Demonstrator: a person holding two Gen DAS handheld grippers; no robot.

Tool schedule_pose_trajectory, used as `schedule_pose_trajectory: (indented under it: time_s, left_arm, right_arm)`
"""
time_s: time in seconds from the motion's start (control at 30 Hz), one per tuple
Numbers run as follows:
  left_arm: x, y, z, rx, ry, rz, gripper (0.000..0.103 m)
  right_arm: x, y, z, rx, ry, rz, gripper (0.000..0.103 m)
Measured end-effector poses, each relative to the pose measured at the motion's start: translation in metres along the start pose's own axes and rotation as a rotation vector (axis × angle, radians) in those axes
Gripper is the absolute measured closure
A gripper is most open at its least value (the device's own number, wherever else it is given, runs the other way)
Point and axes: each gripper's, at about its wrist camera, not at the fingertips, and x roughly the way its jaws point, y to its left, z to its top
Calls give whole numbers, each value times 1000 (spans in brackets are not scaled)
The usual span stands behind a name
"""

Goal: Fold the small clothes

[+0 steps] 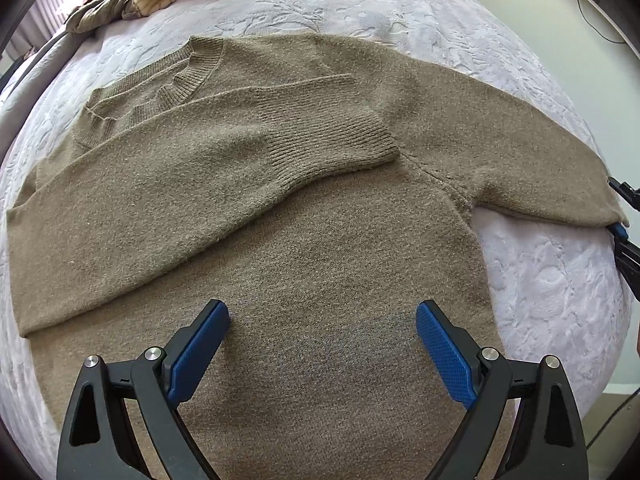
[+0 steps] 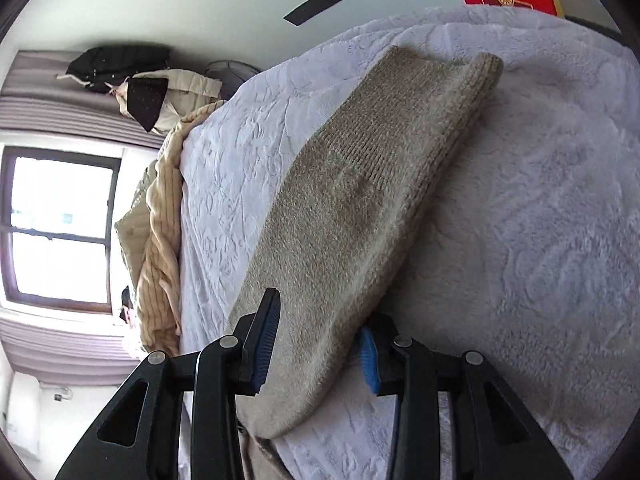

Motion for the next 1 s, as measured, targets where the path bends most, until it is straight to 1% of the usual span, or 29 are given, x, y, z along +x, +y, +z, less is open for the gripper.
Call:
schedule_pose_trajectory:
  time_s: [0.03, 0.07, 0.1, 0.2, 0.3, 0.4, 0.53, 0.63, 0.7, 0.8, 0.9, 0.97, 1.0]
  left_arm:
    - [2, 2, 0, -2, -1, 0, 8]
    - [2, 3, 0, -4, -2, 0, 8]
    - [2, 5, 1, -6, -4, 1, 8]
    - [-2, 17, -2, -14, -16, 2, 8]
    - [-8, 30, -5, -33, -31, 4, 8]
    - [-13, 46, -8, -59, -43, 10, 8]
    - [-19, 68, -14, -105, -54, 19, 8]
    - [-25, 85, -21, -143, -68, 30, 8]
    - [-29, 98, -26, -173, -75, 39, 8]
    - [-35, 122, -33, -221, -85, 53, 8]
    - [-41, 147, -42, -271, -95, 74, 8]
    - [-43, 161, -48, -304, -98, 85, 8]
    - [-43, 165, -50, -321, -98, 89, 8]
  right_arm:
    - [3, -2, 1, 28, 14, 27, 66]
    - [9, -5, 1, 59, 41, 56, 82]
    - [14, -8, 1, 90, 63, 77, 94]
    - [19, -9, -5, 141, 70, 143, 95]
    - [23, 10, -12, 100, 88, 186, 95]
    - [29, 48, -21, -15, 128, 221, 95]
    - [46, 115, -51, -225, 202, 257, 95]
    - [65, 166, -88, -379, 273, 290, 95]
    - [80, 197, -120, -496, 323, 303, 95]
    - [104, 235, -179, -665, 405, 314, 95]
    - [130, 255, -246, -805, 499, 309, 95]
    - [146, 256, -283, -862, 564, 290, 95]
    - [159, 253, -303, -878, 600, 265, 94]
